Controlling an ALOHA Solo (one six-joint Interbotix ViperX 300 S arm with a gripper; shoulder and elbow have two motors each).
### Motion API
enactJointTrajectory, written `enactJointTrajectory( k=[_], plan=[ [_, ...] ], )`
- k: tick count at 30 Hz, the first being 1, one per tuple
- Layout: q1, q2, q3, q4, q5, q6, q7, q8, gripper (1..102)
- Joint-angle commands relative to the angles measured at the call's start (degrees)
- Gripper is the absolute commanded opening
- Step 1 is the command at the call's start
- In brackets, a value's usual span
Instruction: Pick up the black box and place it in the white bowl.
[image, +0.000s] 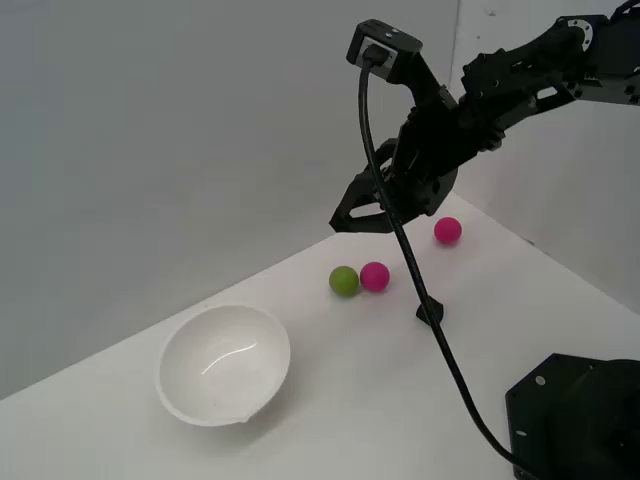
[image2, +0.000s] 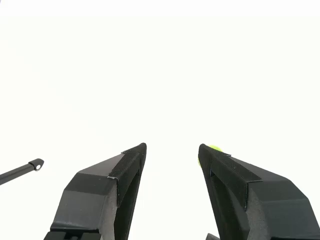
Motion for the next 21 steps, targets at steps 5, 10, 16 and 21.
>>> enactJointTrajectory(
  k=[5,10,16,21],
  plan=[
    [-2.02,8.96,9.23,4.57,4.39,0.97,-0.09,-3.60,57],
    [-2.02,9.14,9.40,5.10,4.75,0.97,-0.09,-3.60,57],
    [-1.76,9.93,10.28,5.01,4.75,1.32,0.44,-3.69,57],
    [-1.58,10.55,10.99,4.83,4.57,4.92,1.76,-5.01,57]
  ],
)
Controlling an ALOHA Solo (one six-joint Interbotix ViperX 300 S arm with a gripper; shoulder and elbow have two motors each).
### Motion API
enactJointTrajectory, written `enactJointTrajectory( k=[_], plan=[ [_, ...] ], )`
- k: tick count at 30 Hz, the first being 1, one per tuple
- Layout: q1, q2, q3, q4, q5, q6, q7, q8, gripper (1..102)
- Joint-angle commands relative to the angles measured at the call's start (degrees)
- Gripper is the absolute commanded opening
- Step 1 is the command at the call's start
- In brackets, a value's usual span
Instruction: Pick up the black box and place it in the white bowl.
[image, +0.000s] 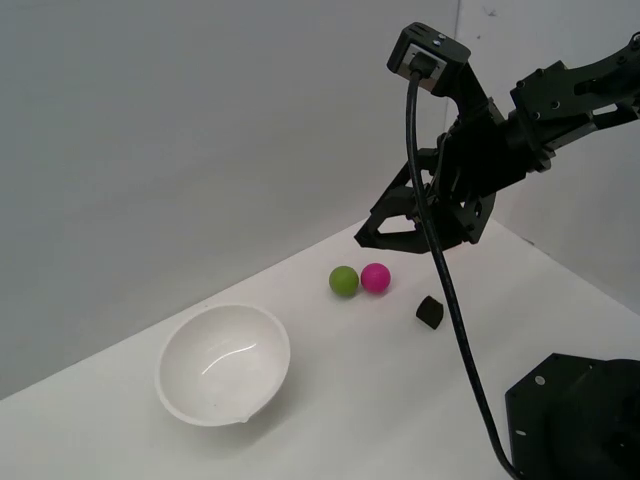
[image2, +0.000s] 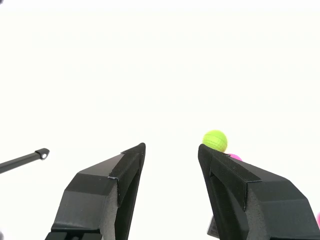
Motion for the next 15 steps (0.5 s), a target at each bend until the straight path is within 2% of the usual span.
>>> enactJointTrajectory(
  k=[1,7,9,12,15],
  plan=[
    [-0.53,0.44,0.79,-0.09,-0.53,2.11,1.05,-0.62,57],
    [-0.44,1.14,1.49,-0.09,-0.44,12.57,2.29,-5.54,57],
    [-0.35,1.14,1.49,-0.09,-0.44,15.38,2.72,-6.86,57],
    [0.09,0.97,1.23,0.00,-0.35,18.19,3.25,-7.73,57],
    [0.44,0.35,0.70,0.09,-0.26,19.51,3.25,-7.82,57]
  ],
)
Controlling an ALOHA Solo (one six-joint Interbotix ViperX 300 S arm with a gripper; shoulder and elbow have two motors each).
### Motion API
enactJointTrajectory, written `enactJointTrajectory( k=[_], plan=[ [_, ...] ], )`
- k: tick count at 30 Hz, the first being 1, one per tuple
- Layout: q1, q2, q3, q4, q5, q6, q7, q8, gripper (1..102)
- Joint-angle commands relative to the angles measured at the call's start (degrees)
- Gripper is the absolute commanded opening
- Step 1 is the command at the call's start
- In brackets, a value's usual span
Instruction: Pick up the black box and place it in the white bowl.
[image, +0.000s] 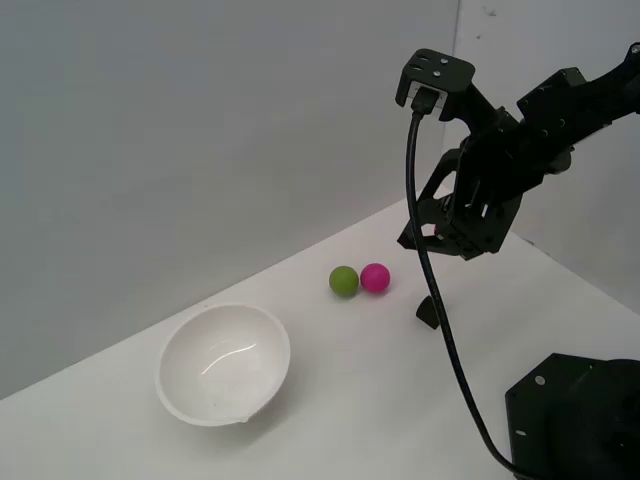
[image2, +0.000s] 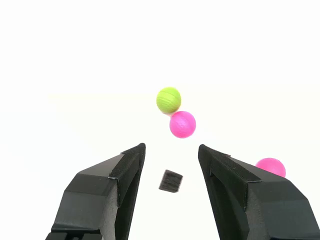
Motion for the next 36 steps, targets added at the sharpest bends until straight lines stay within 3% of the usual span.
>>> enactJointTrajectory(
  k=[1,8,13,17,22,30,36],
  plan=[
    [0.00,-0.26,0.09,0.18,-0.26,0.62,0.09,0.18,57],
    [1.05,-1.49,-1.14,0.35,-0.09,0.79,-0.18,0.09,57],
    [1.49,-1.67,-1.41,0.62,0.18,0.79,-0.18,-1.32,57],
    [4.48,-0.70,-0.35,0.62,0.26,0.79,-0.18,-3.69,57],
    [6.94,0.18,0.53,0.97,0.62,0.79,-0.09,-3.69,57],
    [8.79,0.79,0.97,4.66,4.48,0.44,0.09,-3.69,57],
    [8.79,0.53,0.70,4.83,4.57,0.18,0.09,-3.69,57]
  ],
)
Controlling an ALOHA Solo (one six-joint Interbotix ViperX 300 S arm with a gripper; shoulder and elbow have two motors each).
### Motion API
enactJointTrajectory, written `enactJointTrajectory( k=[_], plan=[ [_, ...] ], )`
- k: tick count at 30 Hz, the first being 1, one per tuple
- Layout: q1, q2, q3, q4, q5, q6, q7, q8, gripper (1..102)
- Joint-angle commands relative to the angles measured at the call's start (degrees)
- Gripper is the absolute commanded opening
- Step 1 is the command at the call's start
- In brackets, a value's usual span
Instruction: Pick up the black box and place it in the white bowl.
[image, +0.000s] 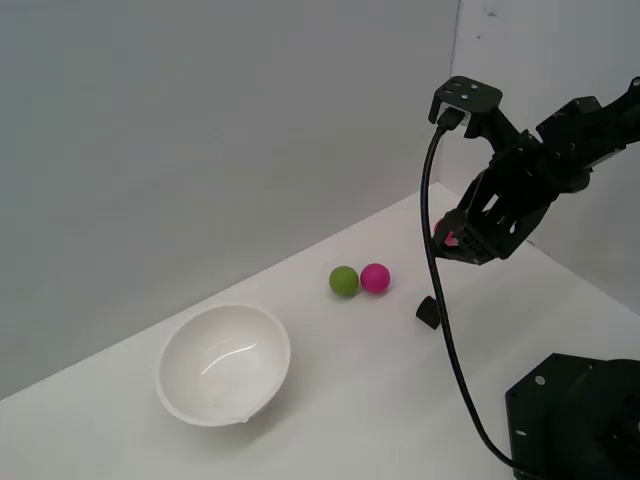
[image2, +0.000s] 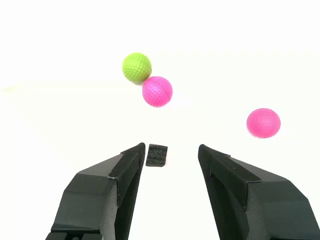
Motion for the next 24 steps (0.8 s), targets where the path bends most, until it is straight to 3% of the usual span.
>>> enactJointTrajectory(
  k=[1,16,24],
  plan=[
    [0.62,-0.09,0.35,-0.09,0.00,-0.88,0.09,-0.18,57],
    [0.18,-7.47,-7.03,0.79,0.97,-1.23,0.09,-0.09,57],
    [0.09,-10.37,-9.93,1.41,1.49,-3.34,0.09,0.70,58]
  ],
)
